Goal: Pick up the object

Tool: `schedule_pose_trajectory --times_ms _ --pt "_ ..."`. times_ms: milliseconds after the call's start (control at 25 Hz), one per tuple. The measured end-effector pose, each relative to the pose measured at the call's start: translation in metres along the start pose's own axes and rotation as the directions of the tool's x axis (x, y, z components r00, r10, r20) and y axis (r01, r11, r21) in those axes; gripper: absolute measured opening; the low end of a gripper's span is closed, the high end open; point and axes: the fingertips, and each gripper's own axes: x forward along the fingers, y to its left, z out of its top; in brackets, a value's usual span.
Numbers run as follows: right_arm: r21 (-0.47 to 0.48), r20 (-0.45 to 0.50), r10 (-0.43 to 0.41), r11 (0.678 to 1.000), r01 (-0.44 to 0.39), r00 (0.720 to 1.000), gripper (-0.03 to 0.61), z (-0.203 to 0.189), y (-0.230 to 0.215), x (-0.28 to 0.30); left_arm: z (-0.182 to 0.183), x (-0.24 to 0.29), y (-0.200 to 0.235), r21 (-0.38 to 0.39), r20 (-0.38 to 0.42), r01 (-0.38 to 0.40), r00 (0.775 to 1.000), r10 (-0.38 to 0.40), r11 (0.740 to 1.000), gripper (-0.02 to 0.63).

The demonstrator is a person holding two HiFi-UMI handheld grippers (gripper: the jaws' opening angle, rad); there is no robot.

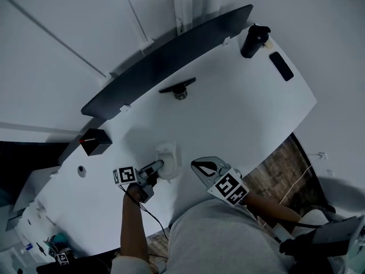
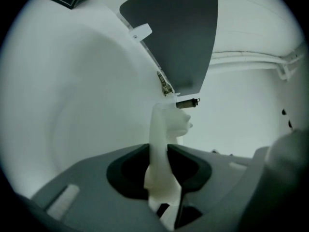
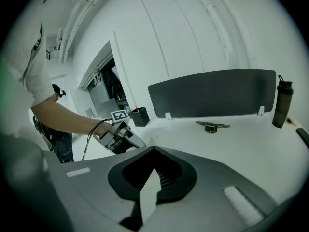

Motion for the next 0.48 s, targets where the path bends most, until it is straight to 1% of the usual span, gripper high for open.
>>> schedule_pose_trajectory --times_ms 120,240,360,480 --pt "-0.008 0.0 0.006 1.0 -0.006 1.0 0.002 0.002 0.002 0.0 0.002 -0.009 -0.012 0.01 0.063 0.028 0.998 -0.029 1.0 0.118" --pt "-0.013 0.003 0.015 1.0 -0.015 1.0 0.002 0.004 0.004 0.001 0.004 -0.018 -0.029 0.029 0.129 0.065 0.989 -0.069 0.997 0.118" --pt "-0.018 0.01 0.021 1.0 -0.021 1.0 0.002 0.009 0.006 0.002 0.005 -0.03 -0.053 0.035 0.2 0.116 0.972 -0.121 0.993 0.118" --pt "-0.015 0.018 0.031 0.999 -0.03 0.999 0.002 0.012 0.008 0.002 0.004 -0.044 -0.07 0.085 0.261 0.126 0.955 -0.144 0.988 0.118"
